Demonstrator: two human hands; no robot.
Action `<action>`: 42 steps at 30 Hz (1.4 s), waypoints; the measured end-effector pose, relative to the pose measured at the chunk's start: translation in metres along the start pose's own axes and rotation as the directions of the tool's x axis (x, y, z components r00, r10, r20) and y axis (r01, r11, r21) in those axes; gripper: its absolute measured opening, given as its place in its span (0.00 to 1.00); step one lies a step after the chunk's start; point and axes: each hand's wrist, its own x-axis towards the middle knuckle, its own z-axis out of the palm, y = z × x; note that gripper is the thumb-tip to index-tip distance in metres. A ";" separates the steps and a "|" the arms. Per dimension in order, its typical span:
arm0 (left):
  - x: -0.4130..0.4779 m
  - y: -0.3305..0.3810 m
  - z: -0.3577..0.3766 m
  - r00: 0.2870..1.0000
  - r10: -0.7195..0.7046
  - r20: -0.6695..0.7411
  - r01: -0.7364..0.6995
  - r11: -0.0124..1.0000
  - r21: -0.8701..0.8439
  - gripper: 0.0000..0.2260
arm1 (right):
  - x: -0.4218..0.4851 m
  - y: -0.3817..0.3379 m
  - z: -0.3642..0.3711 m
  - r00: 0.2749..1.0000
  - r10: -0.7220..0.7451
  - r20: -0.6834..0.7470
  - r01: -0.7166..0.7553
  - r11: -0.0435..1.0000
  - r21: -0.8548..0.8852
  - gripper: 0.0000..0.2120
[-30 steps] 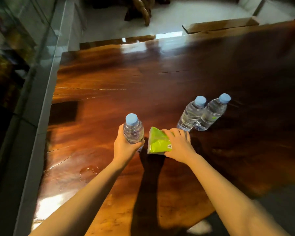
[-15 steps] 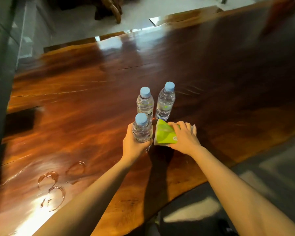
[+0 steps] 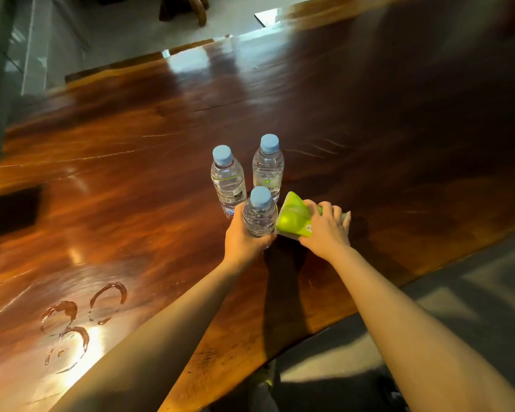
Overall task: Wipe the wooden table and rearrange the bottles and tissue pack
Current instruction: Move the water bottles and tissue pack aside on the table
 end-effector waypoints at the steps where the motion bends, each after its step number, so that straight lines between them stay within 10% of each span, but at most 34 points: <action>1: 0.002 0.000 0.001 1.000 -0.002 -0.004 0.002 1.000 -0.005 0.31 | 0.002 0.001 0.001 1.000 -0.004 0.000 0.004 1.000 -0.004 0.38; 19: 0.014 0.013 -0.012 0.978 -0.078 0.196 0.059 0.993 0.104 0.40 | 0.003 -0.013 -0.024 0.981 0.002 0.192 -0.003 1.000 0.008 0.47; 30: 0.018 0.065 -0.077 0.915 -0.226 0.334 -0.045 0.765 0.642 0.33 | 0.012 -0.042 -0.109 0.860 -0.100 0.501 0.081 0.995 0.059 0.47; 42: -0.009 0.098 -0.191 0.939 -0.246 0.239 -0.009 0.680 0.733 0.31 | -0.001 -0.161 -0.219 0.859 -0.364 0.360 0.411 0.910 -0.062 0.22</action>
